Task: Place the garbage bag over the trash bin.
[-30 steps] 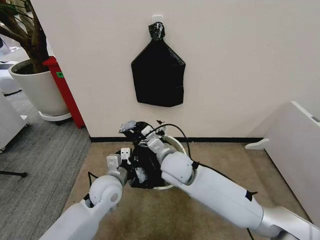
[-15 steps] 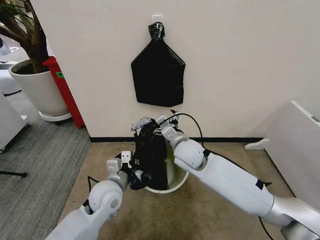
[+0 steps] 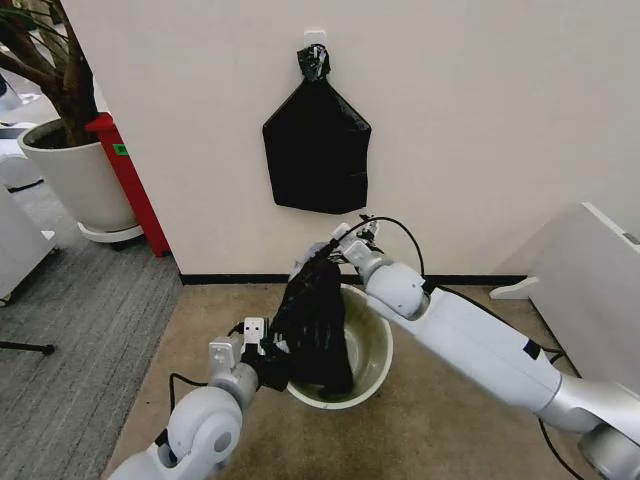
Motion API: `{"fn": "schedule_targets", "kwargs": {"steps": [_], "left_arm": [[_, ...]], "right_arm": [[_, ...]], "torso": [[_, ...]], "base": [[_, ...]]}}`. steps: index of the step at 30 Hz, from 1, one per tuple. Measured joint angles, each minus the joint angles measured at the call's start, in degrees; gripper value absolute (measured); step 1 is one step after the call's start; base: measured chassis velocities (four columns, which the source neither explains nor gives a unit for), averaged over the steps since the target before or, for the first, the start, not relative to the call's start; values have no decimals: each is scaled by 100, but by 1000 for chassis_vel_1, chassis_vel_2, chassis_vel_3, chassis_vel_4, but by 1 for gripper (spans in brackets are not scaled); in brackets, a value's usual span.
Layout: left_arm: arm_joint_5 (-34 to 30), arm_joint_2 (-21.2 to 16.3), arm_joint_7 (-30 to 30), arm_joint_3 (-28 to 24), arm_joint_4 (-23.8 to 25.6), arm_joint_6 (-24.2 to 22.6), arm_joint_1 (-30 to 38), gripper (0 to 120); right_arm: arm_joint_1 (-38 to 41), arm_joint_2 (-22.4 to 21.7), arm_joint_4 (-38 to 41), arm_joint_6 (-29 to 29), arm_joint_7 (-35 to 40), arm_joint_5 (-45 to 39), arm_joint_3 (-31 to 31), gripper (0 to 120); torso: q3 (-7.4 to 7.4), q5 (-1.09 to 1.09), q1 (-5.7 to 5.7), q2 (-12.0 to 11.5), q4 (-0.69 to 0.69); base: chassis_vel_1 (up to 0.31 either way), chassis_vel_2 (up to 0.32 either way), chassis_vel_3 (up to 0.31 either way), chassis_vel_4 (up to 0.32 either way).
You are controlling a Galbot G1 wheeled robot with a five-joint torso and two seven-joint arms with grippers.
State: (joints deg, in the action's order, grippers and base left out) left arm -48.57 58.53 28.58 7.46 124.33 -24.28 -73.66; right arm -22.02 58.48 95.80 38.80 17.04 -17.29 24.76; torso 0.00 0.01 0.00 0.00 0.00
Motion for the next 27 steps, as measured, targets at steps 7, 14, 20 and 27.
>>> {"fn": "schedule_targets", "kwargs": {"steps": [7,14,20,27], "left_arm": [[-21,46,27,182,14,50,2,2],[-76,198,54,430,-11,55,16,2],[-85,294,60,564,-22,57,-6,2],[-91,400,96,697,-139,69,5,2]], "right_arm": [[-158,-181,27,0,-95,0,-78,100],[-345,-403,114,-14,-148,3,-157,100],[-468,-517,171,-18,-165,8,-210,100],[-552,-560,260,-19,-166,10,-277,100]], "torso": [[0,0,0,0,0],[0,0,0,0,-1],[0,0,0,0,0],[0,0,0,0,1]], "base": [[0,0,0,0],[0,0,0,0],[0,0,0,0],[0,0,0,0]]}}
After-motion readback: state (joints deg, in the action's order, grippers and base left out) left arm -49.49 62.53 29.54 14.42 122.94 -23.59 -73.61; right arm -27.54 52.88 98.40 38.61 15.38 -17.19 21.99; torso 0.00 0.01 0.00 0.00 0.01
